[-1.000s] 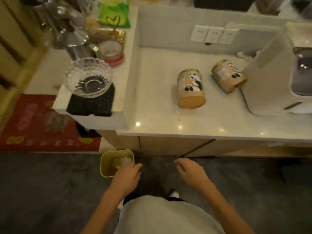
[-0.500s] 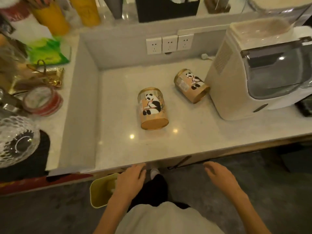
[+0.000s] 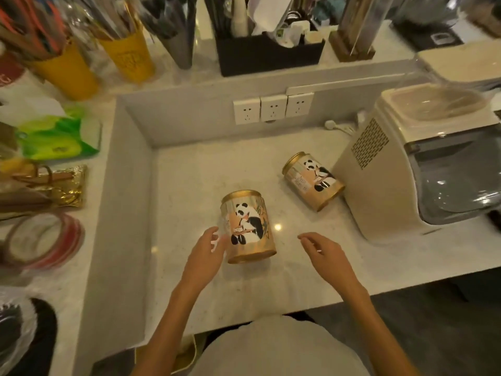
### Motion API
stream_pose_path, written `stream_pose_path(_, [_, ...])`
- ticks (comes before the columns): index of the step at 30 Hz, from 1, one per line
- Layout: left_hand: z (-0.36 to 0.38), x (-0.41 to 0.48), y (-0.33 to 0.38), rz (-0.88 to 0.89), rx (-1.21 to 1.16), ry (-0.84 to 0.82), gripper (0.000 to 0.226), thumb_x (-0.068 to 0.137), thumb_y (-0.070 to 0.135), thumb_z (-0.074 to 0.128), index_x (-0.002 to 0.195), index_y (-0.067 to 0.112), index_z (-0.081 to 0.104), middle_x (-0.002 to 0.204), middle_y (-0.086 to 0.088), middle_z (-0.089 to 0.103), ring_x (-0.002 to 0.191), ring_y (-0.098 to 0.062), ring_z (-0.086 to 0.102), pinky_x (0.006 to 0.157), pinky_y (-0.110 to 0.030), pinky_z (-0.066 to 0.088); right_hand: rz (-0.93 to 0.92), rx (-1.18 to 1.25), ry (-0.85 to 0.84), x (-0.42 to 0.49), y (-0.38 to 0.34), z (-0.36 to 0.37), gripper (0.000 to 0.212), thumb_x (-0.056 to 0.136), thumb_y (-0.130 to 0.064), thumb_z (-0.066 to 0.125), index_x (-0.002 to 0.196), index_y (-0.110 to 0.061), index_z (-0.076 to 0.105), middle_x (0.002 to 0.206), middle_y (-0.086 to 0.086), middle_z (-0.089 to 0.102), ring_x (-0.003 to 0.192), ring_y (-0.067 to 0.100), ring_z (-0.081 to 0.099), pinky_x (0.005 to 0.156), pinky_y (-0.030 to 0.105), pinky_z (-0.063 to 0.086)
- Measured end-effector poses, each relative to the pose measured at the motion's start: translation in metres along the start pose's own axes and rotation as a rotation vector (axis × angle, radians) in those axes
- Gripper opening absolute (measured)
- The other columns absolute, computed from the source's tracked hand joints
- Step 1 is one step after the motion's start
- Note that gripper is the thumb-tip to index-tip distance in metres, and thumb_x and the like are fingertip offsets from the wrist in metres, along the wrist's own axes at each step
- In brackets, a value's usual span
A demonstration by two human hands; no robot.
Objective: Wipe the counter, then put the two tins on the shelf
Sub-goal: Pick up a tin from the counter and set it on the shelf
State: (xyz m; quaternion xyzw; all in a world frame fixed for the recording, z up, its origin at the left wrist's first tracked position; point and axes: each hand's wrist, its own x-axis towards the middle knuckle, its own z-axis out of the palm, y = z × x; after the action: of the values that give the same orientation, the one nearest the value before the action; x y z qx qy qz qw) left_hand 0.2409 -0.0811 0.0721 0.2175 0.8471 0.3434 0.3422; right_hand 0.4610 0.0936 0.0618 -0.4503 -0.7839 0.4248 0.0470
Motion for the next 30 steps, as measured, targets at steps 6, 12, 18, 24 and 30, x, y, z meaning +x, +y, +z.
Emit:
stream_pose_path(6, [0.02, 0.011, 0.013, -0.201, -0.379, -0.18, 0.077, 0.091, 0.057, 0.046, 0.151, 0.024, 0.012, 0.149, -0.001, 0.035, 0.12, -0.014, 0.043, 0.096, -0.031, 0.038, 0.164, 0.353, -0.165, 0.087, -0.028, 0.033, 0.052, 0.094, -0.057, 0.041, 0.13, -0.021, 0.053, 0.132, 0.007, 0.06, 0.113, 0.021, 0.059, 0.096, 0.04, 0.049])
stream_pose_path(12, [0.045, 0.003, 0.002, -0.266, -0.493, -0.26, 0.089, 0.082, 0.06, 0.058, 0.15, 0.027, 0.011, 0.144, 0.002, 0.042, 0.116, -0.007, 0.053, 0.087, -0.019, 0.051, 0.276, 0.61, -0.442, 0.111, -0.042, 0.061, 0.092, 0.077, -0.082, 0.037, 0.151, -0.033, 0.014, 0.154, 0.002, 0.034, 0.135, 0.028, 0.042, 0.103, 0.05, 0.045])
stream_pose_path(18, [0.09, -0.023, 0.031, -0.319, -0.625, 0.112, 0.079, 0.086, 0.035, 0.07, 0.145, 0.026, 0.019, 0.135, 0.003, 0.047, 0.116, -0.008, 0.055, 0.075, -0.014, 0.054, 0.126, 0.543, -0.546, 0.113, -0.039, 0.065, 0.085, 0.08, -0.08, 0.038, 0.146, -0.028, 0.028, 0.144, 0.005, 0.048, 0.121, 0.017, 0.056, 0.101, 0.038, 0.048])
stream_pose_path(24, [0.099, -0.097, 0.031, -0.313, -0.776, 0.425, 0.102, 0.065, 0.053, 0.082, 0.141, 0.039, 0.015, 0.139, 0.002, 0.041, 0.119, -0.014, 0.055, 0.092, -0.031, 0.055, -0.011, 0.56, -0.699, 0.054, -0.08, 0.057, 0.06, 0.088, -0.065, 0.043, 0.138, -0.034, 0.032, 0.121, 0.004, 0.062, 0.099, 0.016, 0.069, 0.075, 0.031, 0.06])
stream_pose_path(30, [0.121, -0.211, -0.002, -0.178, -0.993, 0.59, 0.103, 0.072, 0.039, 0.083, 0.147, 0.042, 0.012, 0.145, 0.0, 0.045, 0.128, -0.021, 0.054, 0.099, -0.048, 0.051, -0.128, 0.441, -0.977, -0.044, -0.09, 0.079, 0.051, 0.093, -0.058, 0.04, 0.138, -0.035, 0.033, 0.12, 0.002, 0.063, 0.099, 0.017, 0.07, 0.075, 0.034, 0.061])
